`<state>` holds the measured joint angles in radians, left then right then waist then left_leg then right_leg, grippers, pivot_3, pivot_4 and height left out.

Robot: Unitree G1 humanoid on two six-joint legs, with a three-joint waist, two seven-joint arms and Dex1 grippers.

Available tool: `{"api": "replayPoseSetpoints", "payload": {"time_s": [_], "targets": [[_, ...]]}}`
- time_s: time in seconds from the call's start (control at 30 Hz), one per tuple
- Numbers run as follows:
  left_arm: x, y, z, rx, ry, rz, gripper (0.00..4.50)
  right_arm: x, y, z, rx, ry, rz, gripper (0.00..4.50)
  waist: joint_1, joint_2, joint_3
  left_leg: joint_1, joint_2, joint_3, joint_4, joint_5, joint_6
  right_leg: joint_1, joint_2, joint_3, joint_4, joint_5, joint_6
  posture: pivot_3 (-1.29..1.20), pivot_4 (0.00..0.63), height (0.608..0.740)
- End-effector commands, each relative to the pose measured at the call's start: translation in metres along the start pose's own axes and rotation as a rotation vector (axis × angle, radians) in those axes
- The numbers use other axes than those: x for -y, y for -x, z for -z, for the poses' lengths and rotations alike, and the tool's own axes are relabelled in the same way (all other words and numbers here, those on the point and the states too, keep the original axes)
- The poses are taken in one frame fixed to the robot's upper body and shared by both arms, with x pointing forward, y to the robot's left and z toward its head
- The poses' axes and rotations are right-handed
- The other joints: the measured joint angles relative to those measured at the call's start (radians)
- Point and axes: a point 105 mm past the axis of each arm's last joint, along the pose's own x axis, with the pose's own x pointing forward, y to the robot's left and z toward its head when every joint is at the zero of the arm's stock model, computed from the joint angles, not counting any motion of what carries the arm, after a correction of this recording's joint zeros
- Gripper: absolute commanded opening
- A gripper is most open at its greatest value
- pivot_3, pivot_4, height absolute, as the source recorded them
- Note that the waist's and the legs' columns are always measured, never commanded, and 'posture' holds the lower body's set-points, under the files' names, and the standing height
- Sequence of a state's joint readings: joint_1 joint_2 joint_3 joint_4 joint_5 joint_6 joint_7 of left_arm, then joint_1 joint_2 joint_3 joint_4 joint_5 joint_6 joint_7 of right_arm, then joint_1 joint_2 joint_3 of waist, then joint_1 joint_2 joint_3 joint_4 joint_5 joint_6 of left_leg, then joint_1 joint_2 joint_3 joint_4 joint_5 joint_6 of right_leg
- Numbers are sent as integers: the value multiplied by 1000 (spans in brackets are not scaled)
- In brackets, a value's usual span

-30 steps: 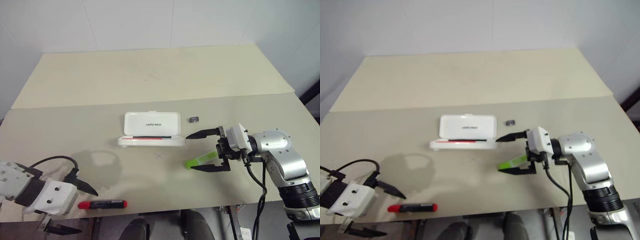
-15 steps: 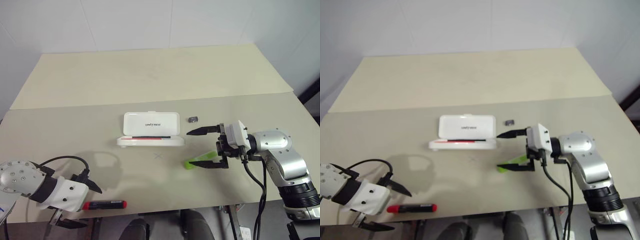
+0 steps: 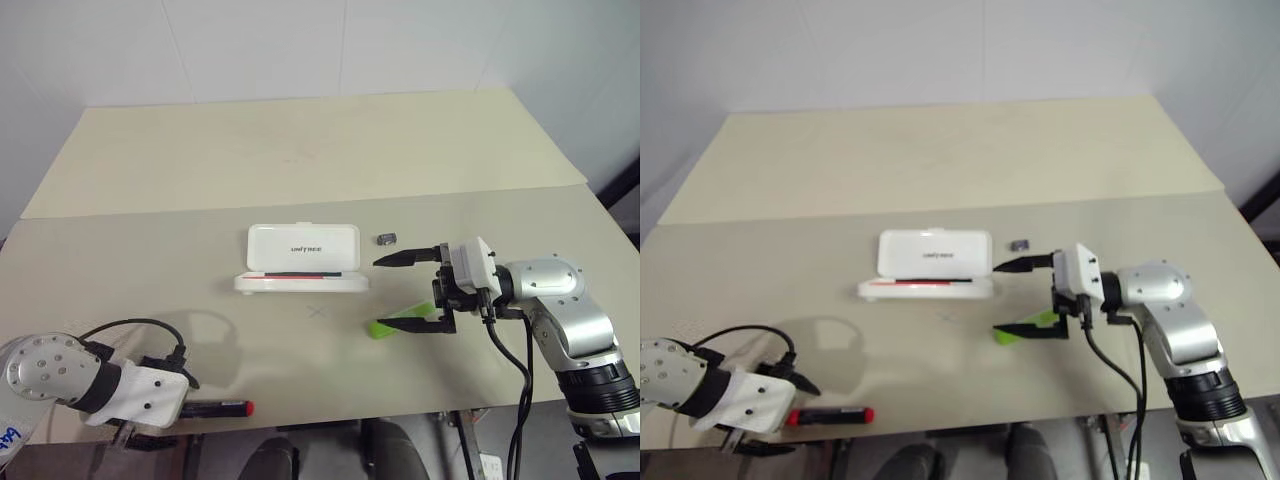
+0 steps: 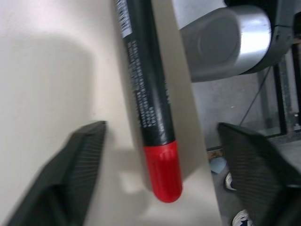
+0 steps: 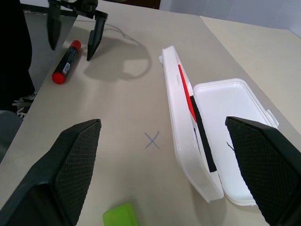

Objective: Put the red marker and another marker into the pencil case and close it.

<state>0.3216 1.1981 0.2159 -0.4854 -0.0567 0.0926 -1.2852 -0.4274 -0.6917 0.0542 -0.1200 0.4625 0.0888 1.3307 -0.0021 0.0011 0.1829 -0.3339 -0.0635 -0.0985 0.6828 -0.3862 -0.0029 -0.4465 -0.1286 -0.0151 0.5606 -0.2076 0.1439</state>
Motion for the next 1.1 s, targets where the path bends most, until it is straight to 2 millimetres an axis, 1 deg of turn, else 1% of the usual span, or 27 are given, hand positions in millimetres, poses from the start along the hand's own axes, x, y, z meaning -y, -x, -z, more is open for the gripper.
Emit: {"api": "replayPoseSetpoints", "payload": {"time_s": [0.03,0.2,0.23,0.43,0.63,0.87,1.0,1.1], "targets": [[0,0,6,-41,-8,-9,2519,6,3,-12,20,51,26,4500,0,0,0,0,0,0,0,0,0,0,0,0,0,0,0,0,150,740],[-2,-1,10,-74,-46,-19,778,7,2,-13,24,53,34,4500,-3,0,0,1,0,0,0,0,0,0,0,1,0,0,0,0,150,740],[-3,-1,10,-76,-49,-23,542,7,2,-13,24,53,35,4500,-2,0,0,1,0,0,0,0,0,0,0,1,0,0,0,0,150,740],[-10,0,10,-73,-76,-61,537,8,2,-13,26,52,43,4500,0,0,0,1,0,0,0,0,0,0,0,0,1,0,0,0,150,740],[-13,1,5,-32,-55,-80,537,9,1,-13,28,53,45,4500,1,0,0,1,0,0,0,1,-1,0,0,1,3,0,-1,0,150,740],[-28,13,-3,83,-26,-192,537,9,0,-11,25,45,38,4500,1,-1,0,1,0,0,1,1,-1,0,0,0,3,0,-1,0,150,740],[-39,21,-13,167,-71,-281,537,8,-1,-9,25,37,31,4500,1,-1,0,1,0,0,0,1,-1,0,0,0,2,0,-1,0,150,740],[-38,24,-20,237,-86,-291,537,8,-3,-8,27,35,26,4500,-1,-1,0,1,0,0,0,1,-1,0,0,0,1,0,-1,0,150,740]]}}
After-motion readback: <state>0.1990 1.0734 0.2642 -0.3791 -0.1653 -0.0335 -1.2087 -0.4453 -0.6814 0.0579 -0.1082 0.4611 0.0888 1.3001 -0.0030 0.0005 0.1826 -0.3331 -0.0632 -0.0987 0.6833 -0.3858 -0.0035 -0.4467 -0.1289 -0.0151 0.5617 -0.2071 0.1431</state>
